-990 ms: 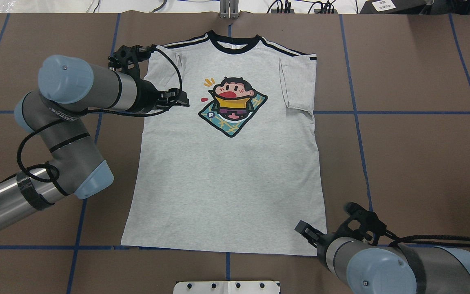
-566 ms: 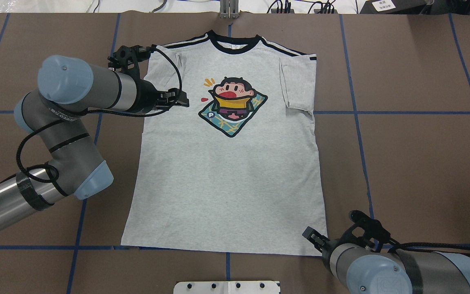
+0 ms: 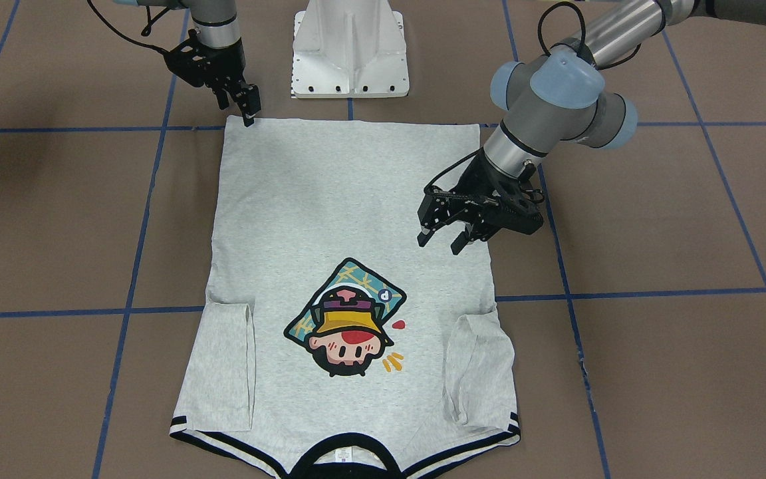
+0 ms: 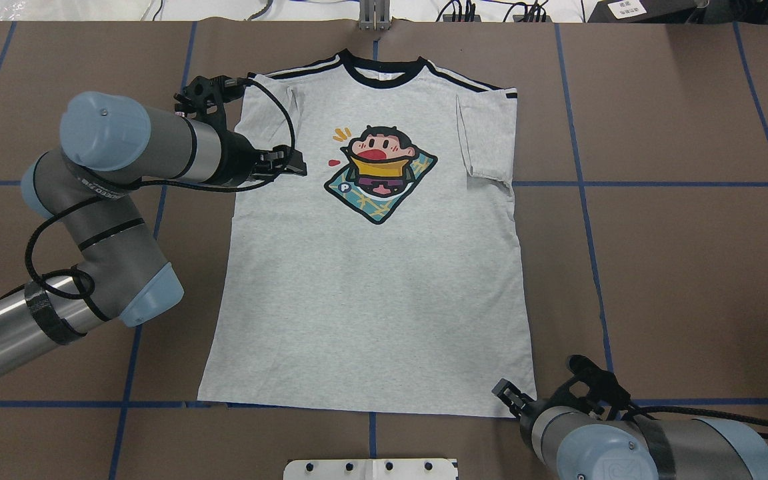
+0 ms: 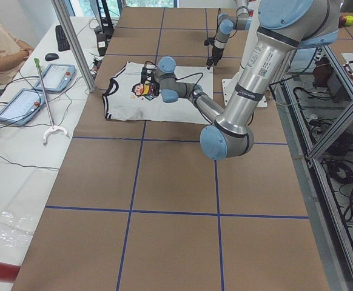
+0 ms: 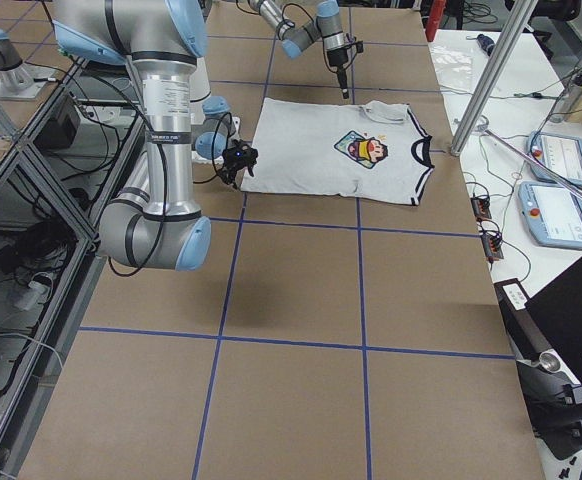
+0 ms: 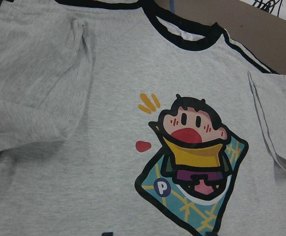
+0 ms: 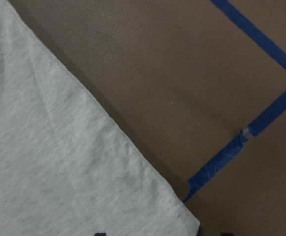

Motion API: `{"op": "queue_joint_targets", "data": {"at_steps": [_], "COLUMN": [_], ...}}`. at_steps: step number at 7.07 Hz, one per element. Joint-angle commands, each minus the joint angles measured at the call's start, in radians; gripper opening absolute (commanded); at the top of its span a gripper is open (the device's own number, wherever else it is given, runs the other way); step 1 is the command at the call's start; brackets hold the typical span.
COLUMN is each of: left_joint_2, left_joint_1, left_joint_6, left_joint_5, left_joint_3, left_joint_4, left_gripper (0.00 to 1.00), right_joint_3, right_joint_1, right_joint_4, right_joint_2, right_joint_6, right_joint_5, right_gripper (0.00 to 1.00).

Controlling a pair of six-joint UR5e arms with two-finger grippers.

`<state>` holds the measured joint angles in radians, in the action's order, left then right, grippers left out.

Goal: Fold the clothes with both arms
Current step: 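Lower the left gripper to the bottom hem corner nearest it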

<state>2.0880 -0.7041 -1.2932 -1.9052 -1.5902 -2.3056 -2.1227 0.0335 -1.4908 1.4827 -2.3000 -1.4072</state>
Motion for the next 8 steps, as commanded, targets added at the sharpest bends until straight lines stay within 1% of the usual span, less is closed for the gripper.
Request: {"op": "queue_joint_targets", "data": {"at_steps": [1, 2, 3, 5, 6, 8], "left_joint_2": [0.000, 0.000, 0.000, 0.001, 0.000, 0.001], "left_joint_1": [0.000, 0.000, 0.000, 0.002, 0.000, 0.000], "left_joint_6": [0.000, 0.000, 0.000, 0.000, -0.002, 0.000], "left_joint_5": [0.000, 0.000, 0.000, 0.000, 0.000, 0.000], "left_joint_3": [0.000, 0.001, 0.001, 0.001, 0.000, 0.000], "left_joint_4": [0.000, 0.000, 0.000, 0.000, 0.000, 0.000], "left_gripper": [0.70, 0.70, 0.70, 0.70, 0.70, 0.70], "right_joint_3": [0.006, 0.007, 0.007, 0.004, 0.003, -0.003], "right_joint_1": [0.002, 0.000, 0.000, 0.002, 0.002, 0.003], "right_joint_4": [0.001, 0.001, 0.001, 0.001, 0.001, 0.001], "right_joint_2": [0.007, 0.008, 0.011, 0.010, 0.010, 0.008], "right_joint_6": [-0.001, 0.001, 0.001, -0.002, -0.003, -0.003], "right_joint_5": [0.002, 0.001, 0.001, 0.004, 0.002, 0.002], "right_gripper": [0.76, 0.76, 0.73, 0.21, 0.00, 0.00]}}
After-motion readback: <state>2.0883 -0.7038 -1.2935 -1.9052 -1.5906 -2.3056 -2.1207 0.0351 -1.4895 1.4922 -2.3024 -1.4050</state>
